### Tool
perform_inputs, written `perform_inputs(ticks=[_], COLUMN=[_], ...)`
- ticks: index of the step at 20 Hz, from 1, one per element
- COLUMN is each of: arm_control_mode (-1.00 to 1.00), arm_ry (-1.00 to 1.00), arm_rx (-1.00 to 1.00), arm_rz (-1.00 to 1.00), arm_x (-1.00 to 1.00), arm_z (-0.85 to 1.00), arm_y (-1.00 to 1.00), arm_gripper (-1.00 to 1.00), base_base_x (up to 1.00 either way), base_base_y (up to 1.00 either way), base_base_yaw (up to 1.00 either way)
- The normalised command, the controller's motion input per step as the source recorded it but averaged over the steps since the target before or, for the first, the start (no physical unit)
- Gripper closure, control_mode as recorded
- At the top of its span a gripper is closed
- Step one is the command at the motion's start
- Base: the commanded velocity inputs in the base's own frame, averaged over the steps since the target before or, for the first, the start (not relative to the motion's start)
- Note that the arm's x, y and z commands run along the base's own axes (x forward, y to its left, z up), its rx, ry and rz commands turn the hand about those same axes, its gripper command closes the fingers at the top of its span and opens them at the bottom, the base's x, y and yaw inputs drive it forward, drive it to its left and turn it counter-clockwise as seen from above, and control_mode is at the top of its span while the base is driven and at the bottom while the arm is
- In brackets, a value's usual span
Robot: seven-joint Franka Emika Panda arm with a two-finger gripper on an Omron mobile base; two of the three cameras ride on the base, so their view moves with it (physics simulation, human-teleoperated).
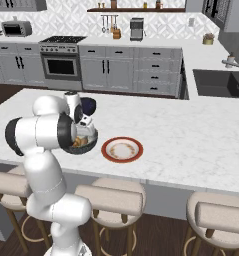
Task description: Pick the chicken drumstick and sweet potato from their plates and place them in the bowl. Then put the bowl in the fridge.
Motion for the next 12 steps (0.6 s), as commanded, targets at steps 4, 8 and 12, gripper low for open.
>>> perform_inputs(ticks=[4,8,12], arm_control_mode=[-1.0,-1.0,-1.0], arm_ry=[-0.02,0.0,0.0], arm_rx=[0.05,0.04,0.0], arm_rz=[-0.1,-0.14,-0.13], arm_x=[-0.47,-0.15,0.01], arm_z=[0.57,0.13,-0.09], arm_y=[-0.3,-0.63,-0.46], arm_gripper=[-1.0,-1.0,-1.0], base_base_x=[0.0,0.0,0.0], base_base_y=[0.0,0.0,0.0], base_base_yaw=[0.0,0.0,0.0])
